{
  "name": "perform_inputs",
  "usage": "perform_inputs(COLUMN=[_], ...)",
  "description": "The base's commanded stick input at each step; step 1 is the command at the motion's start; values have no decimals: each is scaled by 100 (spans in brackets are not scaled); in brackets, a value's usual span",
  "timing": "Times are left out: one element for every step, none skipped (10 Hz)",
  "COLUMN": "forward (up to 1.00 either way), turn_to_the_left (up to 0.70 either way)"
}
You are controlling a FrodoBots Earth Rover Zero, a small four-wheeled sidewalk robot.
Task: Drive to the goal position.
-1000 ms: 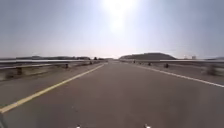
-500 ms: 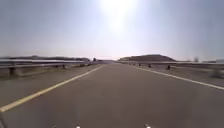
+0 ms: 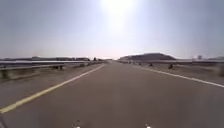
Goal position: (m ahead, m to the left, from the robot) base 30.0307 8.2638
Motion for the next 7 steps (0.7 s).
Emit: perform_inputs(forward=[70,70,70,70,70,70,70], turn_to_the_left=[0,0,0,0,0,0,0])
